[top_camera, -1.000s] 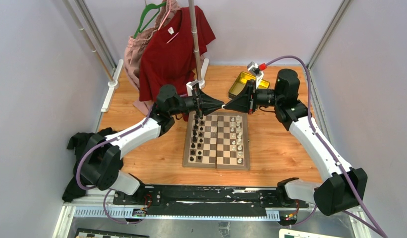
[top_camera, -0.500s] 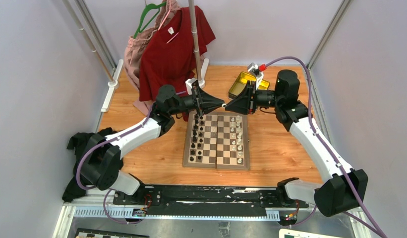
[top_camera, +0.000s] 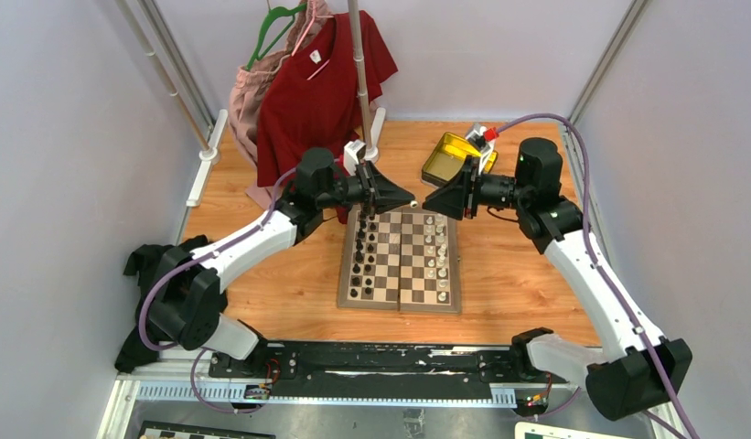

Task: Set up the chess pieces on the board
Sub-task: Pick up the chess piece from the storage box, then place the chess piece on the chessboard.

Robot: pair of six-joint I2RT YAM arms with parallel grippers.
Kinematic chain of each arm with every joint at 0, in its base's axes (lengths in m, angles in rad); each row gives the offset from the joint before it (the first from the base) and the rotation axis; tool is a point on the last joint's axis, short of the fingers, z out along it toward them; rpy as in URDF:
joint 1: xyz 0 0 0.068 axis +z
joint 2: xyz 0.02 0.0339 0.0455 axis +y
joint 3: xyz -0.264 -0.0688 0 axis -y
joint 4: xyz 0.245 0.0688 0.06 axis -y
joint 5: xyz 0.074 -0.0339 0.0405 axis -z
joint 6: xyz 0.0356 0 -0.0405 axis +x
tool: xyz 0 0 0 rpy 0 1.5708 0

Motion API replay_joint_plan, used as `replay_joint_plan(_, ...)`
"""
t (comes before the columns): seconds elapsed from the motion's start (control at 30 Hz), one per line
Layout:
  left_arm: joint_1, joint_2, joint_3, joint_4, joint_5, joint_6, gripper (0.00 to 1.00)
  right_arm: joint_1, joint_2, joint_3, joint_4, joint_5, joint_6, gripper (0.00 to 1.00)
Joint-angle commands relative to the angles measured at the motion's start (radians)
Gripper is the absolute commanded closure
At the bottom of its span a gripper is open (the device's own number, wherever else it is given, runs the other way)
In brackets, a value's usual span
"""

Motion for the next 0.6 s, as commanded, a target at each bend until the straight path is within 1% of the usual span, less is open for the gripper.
replay_joint_plan(0.0,0.005,-0.029,0.070,-0.343,-0.074,0.355,1.00,0.010,-0.069,-0.017,-0.120,0.168,-0.078,0.69)
replay_joint_plan(0.03,0.005,-0.035,0.080,-0.407,-0.102,0.434,1.00,0.009,-0.076,-0.016,-0.145,0.217,-0.087,0.69)
replay_joint_plan(0.1,0.003,-0.055,0.081,-0.483,-0.154,0.517,1.00,0.009,-0.089,-0.020,-0.172,0.326,-0.096,0.69)
replay_joint_plan(0.27,-0.025,-0.093,0.017,-0.522,-0.259,0.641,1.00,0.010,-0.103,-0.034,-0.187,0.575,-0.088,0.69)
replay_joint_plan(0.37,-0.075,-0.105,-0.011,-0.542,-0.343,0.718,1.00,0.010,-0.130,-0.064,-0.162,0.696,-0.084,0.69)
replay_joint_plan(0.57,-0.221,-0.120,-0.053,-0.537,-0.537,0.851,1.00,0.014,-0.208,-0.173,-0.097,0.878,-0.078,0.69)
